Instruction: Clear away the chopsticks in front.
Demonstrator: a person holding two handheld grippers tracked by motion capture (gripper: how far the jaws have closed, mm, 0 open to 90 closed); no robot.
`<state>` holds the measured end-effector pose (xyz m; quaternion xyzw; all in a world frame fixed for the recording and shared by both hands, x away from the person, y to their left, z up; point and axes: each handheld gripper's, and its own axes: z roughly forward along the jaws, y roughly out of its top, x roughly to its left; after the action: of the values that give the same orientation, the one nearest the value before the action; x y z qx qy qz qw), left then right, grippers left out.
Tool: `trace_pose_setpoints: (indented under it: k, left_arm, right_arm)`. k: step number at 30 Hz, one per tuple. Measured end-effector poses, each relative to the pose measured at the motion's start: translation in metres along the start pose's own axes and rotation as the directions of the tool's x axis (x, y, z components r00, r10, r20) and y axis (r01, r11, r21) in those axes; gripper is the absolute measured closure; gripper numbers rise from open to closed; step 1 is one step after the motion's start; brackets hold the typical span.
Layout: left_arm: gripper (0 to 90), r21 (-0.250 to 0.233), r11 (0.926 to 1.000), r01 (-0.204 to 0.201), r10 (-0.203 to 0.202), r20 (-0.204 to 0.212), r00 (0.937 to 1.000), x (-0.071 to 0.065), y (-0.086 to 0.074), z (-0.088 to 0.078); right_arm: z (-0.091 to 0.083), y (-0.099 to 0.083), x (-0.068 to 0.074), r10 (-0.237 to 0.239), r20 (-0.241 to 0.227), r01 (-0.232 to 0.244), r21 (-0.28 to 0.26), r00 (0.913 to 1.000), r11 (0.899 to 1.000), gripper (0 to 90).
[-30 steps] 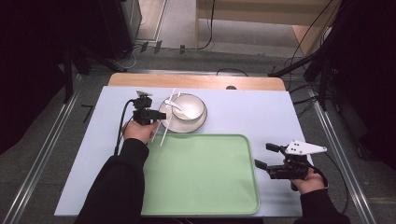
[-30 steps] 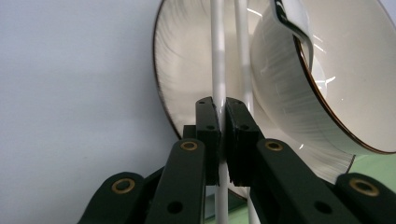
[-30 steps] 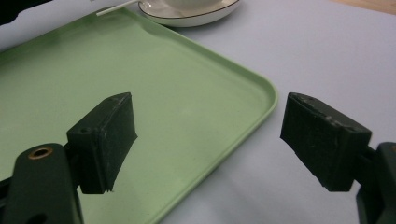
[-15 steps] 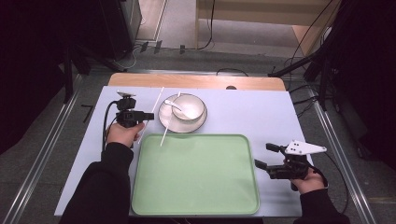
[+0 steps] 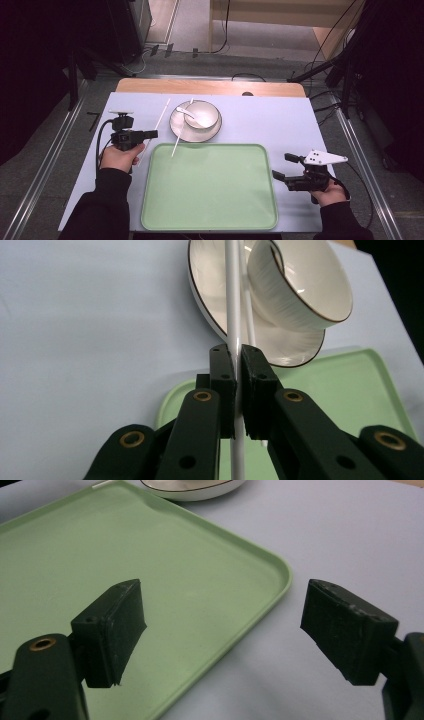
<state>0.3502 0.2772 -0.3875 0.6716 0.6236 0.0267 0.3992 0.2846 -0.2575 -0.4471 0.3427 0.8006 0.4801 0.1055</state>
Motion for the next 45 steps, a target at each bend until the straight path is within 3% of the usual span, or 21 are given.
trace_pose_setpoints:
  k: [5,8,12,17,21,26,30,35,38,42,45]
  left_arm:
    - [86.1,-0.028,0.9996,-0.011,0.011,0.022,0.9997,-0.012,-0.012,-0.017]
    - [86.1,-0.012,0.9986,-0.052,0.052,0.055,0.9971,-0.030,-0.023,-0.022]
    - [86.1,0.009,0.9971,-0.076,0.075,0.086,0.9935,-0.046,-0.037,-0.020]
    - [86.1,0.041,0.9962,-0.077,0.070,0.150,0.9862,-0.059,-0.053,-0.011]
    - [86.1,0.078,0.9907,-0.111,0.098,0.153,0.9833,-0.072,-0.066,0.001]
    - [86.1,0.133,0.9781,-0.160,0.137,0.171,0.9758,-0.084,-0.079,0.019]
    - [86.1,0.146,0.9741,-0.172,0.145,0.180,0.9730,-0.090,-0.088,0.035]
    - [86.1,0.177,0.9617,-0.209,0.179,0.175,0.9682,-0.096,-0.098,0.050]
    - [86.0,0.185,0.9585,-0.217,0.187,0.167,0.9680,-0.096,-0.103,0.055]
    - [86.0,0.189,0.9598,-0.208,0.187,0.123,0.9747,-0.091,-0.107,0.062]
    - [85.8,0.198,0.9635,-0.180,0.163,0.100,0.9816,-0.085,-0.110,0.068]
  right_arm:
    - [-0.003,0.000,0.001,0.002,0.004,-0.002,-0.006,1.0000,1.000,18.3]
    - [-0.001,0.000,0.000,0.001,0.009,0.000,-0.004,1.0000,1.000,18.3]
    - [0.000,-0.001,0.001,0.000,0.014,0.000,-0.002,0.9999,1.000,18.3]
    - [-0.001,0.000,0.000,-0.001,0.015,0.001,-0.005,0.9999,1.000,18.3]
    - [0.002,0.000,0.001,-0.005,0.010,0.005,0.005,0.9999,1.000,18.3]
    - [0.000,0.000,0.001,-0.005,0.012,0.005,0.002,0.9999,1.000,18.4]
    - [-0.001,0.000,0.000,-0.007,0.018,0.007,-0.005,0.9998,1.000,18.7]
    - [-0.002,0.001,0.001,-0.009,0.015,0.010,-0.008,0.9998,1.000,18.7]
    - [-0.001,0.000,0.000,-0.007,0.007,0.007,-0.005,1.0000,1.000,18.7]
    - [-0.001,0.001,0.001,-0.012,0.001,0.012,-0.005,0.9999,1.000,18.7]
    - [-0.002,0.002,0.002,-0.017,-0.002,0.017,-0.007,0.9999,1.000,18.7]
